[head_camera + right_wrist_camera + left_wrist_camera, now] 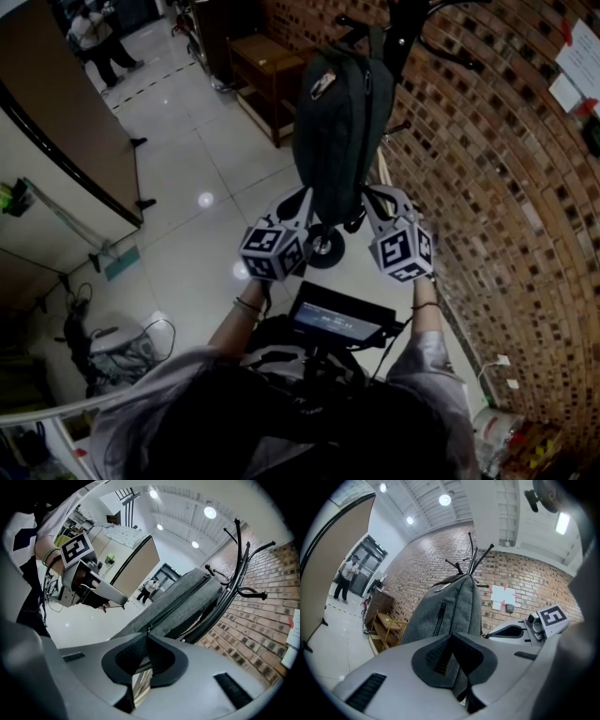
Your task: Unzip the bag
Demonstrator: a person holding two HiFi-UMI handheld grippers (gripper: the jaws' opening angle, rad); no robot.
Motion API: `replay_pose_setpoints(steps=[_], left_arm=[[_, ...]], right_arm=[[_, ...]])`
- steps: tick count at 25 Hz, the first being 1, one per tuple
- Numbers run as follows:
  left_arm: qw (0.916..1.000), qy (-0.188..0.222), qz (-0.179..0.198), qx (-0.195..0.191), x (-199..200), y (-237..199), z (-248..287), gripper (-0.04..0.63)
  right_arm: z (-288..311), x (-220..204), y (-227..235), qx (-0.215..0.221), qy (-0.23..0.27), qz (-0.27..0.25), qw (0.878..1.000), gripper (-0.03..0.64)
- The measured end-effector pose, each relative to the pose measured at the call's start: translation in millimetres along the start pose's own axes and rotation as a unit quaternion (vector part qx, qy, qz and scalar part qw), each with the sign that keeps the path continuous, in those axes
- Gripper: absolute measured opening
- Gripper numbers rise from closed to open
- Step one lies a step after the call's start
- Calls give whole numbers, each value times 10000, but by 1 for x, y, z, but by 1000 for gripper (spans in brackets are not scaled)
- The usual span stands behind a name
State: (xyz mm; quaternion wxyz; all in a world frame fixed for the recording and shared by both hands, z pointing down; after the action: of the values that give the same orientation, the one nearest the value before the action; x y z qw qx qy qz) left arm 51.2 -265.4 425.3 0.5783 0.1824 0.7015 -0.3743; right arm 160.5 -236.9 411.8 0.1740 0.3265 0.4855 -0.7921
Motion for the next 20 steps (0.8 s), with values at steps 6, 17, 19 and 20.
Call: replay_pose_setpoints(steps=[6, 17, 19, 20], left_arm=[[10000, -14, -15, 22, -1, -2, -4, 8], [10000, -50, 61, 35, 0, -5, -13, 8], [9999, -66, 57, 68, -1, -8, -14, 8], [9999, -77, 48, 76, -2, -8, -14, 8]], right_arm=[[1, -12, -11, -45, -36, 178, 9998, 14], [-6, -6, -11, -304, 668, 1653, 9835, 26], [-8, -4, -10, -316, 881, 1913, 9771, 32], [-10, -3, -8, -318, 987, 2068, 9729, 34]])
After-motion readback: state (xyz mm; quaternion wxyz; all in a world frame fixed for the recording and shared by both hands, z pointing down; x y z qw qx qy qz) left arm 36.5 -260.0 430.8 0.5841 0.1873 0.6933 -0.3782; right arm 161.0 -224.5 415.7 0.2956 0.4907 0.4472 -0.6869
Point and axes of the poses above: the fingertips, and each gripper's own axes: z forward along the fingers, y to its right, x out of its top, the point moved 1 cm from there along -z, backward along the fingers, and after that the axes turned 3 degrees about y, right-handed, at the moved point
